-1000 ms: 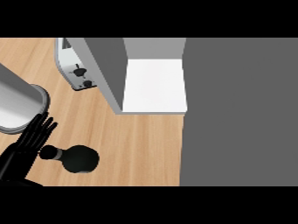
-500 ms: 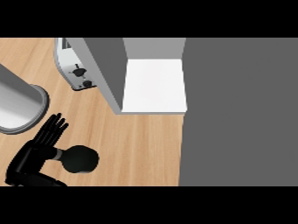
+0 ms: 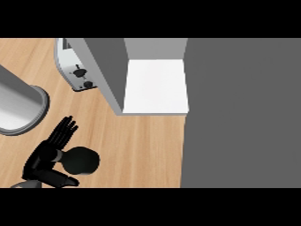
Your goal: Pick up the wine, place it into the cabinet and close the cabinet
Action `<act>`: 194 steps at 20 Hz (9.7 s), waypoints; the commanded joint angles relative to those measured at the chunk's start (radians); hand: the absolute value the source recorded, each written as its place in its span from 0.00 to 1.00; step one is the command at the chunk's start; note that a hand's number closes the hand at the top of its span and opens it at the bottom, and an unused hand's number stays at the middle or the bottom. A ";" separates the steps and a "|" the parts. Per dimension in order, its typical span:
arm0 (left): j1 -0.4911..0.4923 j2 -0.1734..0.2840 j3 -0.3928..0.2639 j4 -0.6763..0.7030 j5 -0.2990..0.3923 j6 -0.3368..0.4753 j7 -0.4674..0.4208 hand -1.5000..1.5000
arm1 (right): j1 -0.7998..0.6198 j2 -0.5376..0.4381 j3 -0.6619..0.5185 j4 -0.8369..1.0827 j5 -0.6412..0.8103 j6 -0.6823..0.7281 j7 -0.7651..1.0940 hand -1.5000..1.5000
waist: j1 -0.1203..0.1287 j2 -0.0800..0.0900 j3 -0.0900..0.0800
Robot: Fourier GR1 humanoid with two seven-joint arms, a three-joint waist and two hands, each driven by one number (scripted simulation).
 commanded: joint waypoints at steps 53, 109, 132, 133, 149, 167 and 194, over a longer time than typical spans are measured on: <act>0.114 -0.108 -0.052 0.200 0.146 0.036 -0.399 1.00 | 0.083 0.019 -0.016 -0.024 -0.004 0.026 -0.058 0.00 | 0.009 -0.005 0.001; -0.326 -0.199 -0.660 -0.295 0.429 1.057 0.187 1.00 | 0.040 0.025 -0.025 0.140 0.051 0.054 -0.155 0.00 | -0.003 0.000 0.000; -0.412 -0.199 -0.682 0.116 0.783 0.872 -0.125 1.00 | 0.068 -0.005 -0.082 0.062 -0.057 0.075 -0.090 0.00 | -0.011 0.000 0.000; -0.514 -0.199 -0.647 0.177 0.796 0.896 -0.091 1.00 | 0.058 0.002 -0.086 0.136 -0.035 0.097 -0.158 0.00 | -0.011 0.001 0.000; -0.731 -0.199 -0.744 0.399 1.050 0.859 -0.155 1.00 | 0.016 0.050 0.003 0.158 0.044 0.055 -0.153 0.00 | -0.041 0.008 -0.001; -0.892 -0.199 -0.648 0.710 1.048 0.775 -0.137 1.00 | 0.011 0.023 -0.008 0.117 -0.007 0.062 -0.114 0.00 | -0.055 0.017 -0.001; -0.742 -0.179 -0.654 0.469 0.951 0.848 -0.321 0.00 | 0.021 0.014 -0.032 0.129 0.026 0.060 -0.122 0.00 | 0.024 -0.011 0.001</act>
